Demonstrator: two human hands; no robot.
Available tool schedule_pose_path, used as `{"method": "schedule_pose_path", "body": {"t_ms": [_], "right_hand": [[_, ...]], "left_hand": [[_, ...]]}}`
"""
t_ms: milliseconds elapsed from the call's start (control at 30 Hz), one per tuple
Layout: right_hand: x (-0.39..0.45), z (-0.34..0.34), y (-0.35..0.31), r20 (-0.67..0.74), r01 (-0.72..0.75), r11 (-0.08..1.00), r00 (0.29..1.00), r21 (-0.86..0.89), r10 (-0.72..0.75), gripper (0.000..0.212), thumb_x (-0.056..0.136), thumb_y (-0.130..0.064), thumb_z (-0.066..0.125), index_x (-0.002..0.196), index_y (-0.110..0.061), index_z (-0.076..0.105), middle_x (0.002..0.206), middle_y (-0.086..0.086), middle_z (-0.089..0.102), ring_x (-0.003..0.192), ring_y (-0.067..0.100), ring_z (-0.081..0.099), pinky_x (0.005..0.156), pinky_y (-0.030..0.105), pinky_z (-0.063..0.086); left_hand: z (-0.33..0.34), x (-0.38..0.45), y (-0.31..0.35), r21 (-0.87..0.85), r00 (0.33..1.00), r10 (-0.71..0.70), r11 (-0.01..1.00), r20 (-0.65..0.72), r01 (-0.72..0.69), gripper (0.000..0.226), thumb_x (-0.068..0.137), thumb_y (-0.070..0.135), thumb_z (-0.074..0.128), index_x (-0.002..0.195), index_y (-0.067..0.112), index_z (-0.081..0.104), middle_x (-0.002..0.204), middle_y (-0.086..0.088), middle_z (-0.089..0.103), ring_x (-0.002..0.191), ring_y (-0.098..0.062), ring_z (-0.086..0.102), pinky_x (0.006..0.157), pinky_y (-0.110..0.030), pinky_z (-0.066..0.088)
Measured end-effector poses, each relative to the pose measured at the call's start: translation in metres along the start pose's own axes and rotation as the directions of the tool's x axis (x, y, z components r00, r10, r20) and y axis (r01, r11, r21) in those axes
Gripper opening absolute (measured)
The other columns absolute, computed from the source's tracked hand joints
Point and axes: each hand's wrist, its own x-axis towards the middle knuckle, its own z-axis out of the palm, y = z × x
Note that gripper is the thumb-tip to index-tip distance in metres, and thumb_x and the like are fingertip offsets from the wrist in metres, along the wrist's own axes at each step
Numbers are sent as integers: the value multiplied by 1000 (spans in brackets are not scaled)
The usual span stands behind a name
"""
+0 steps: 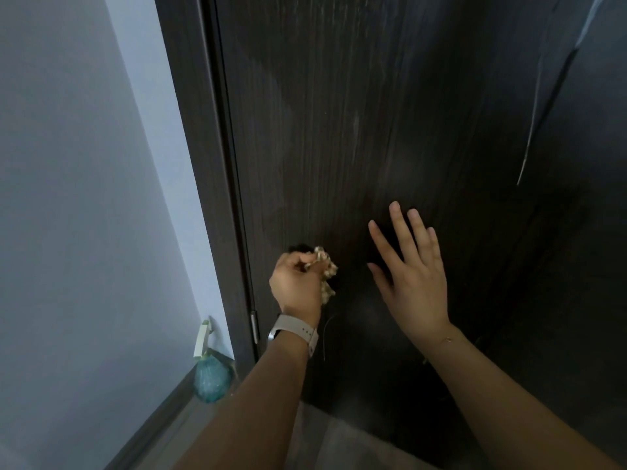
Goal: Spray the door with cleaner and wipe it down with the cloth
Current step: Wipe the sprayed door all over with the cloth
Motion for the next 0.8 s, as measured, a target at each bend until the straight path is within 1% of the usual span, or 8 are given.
{"method": "schedule_pose_path", "body": {"t_ms": [67, 167, 267, 367, 433, 533, 667, 800], "right_hand": [[1, 0, 2, 10, 8, 1000, 1000, -11, -8, 73, 89, -22, 68, 153, -22, 32, 164, 7, 10, 152, 25, 2, 122, 38, -2], [3, -1, 3, 20, 19, 1000, 1000, -16, -18, 74, 88, -22, 69, 153, -22, 33, 164, 7, 10, 151, 24, 0, 122, 35, -7], [1, -5, 2, 48, 35, 999, 998, -26, -34, 76, 86, -26, 69, 153, -22, 33, 164, 8, 9, 151, 25, -1, 122, 40, -2], [13, -14, 2, 85, 237, 968, 969, -77, -231, 78, 83, -28, 73, 151, -19, 35, 163, 10, 15, 151, 27, 11, 121, 44, 9], [37, -21, 4, 125, 418, 901, 906, -112, -405, 72, 85, -29, 71, 149, -18, 40, 162, 11, 20, 150, 27, 17, 120, 43, 12], [84, -37, 3, 186, 572, 802, 818, -171, -544, 66, 89, -34, 64, 148, -17, 41, 161, 12, 23, 149, 27, 21, 120, 42, 14], [126, -62, 6, 221, 702, 661, 711, -265, -667, 60, 93, -37, 54, 147, -14, 42, 160, 14, 24, 148, 28, 22, 119, 43, 14], [152, -81, 20, 254, 723, 596, 686, -350, -682, 58, 97, -42, 34, 147, -13, 39, 160, 15, 23, 148, 29, 22, 119, 45, 15]], "left_hand": [[8, 2, 23, -14, 989, 144, 989, -30, -145, 32, 74, 2, 80, 65, 27, 62, 87, 0, 64, 76, -2, 62, 69, -7, 47], [13, 10, 46, -72, 952, 306, 949, -5, -306, 20, 75, 0, 79, 73, 17, 68, 88, -2, 64, 76, 7, 59, 70, -5, 44], [9, 16, 43, -54, 925, 379, 925, 24, -377, 21, 75, 1, 78, 77, 19, 68, 87, 3, 62, 82, 3, 60, 76, -8, 46], [-3, 31, 40, -88, 938, 325, 938, -122, -336, 25, 76, 1, 77, 77, 24, 67, 87, 5, 61, 84, -2, 61, 80, -16, 50], [-10, 52, 46, -127, 929, 281, 940, -242, -317, 22, 77, 0, 76, 80, 20, 68, 91, -1, 63, 84, -2, 61, 83, -20, 52], [-20, 84, 63, -110, 886, 313, 923, -343, -369, 17, 80, 0, 73, 92, 12, 74, 100, -3, 66, 89, -5, 62, 88, -17, 50], [-18, 83, 39, -169, 881, 256, 923, -397, -345, 19, 86, 3, 69, 105, 4, 73, 106, -6, 65, 100, -11, 62, 92, -14, 47], [-14, 64, -6, -172, 909, 106, 967, -404, -189, 23, 87, 5, 69, 109, 5, 72, 109, -4, 64, 106, -18, 62, 99, -38, 50]]}}
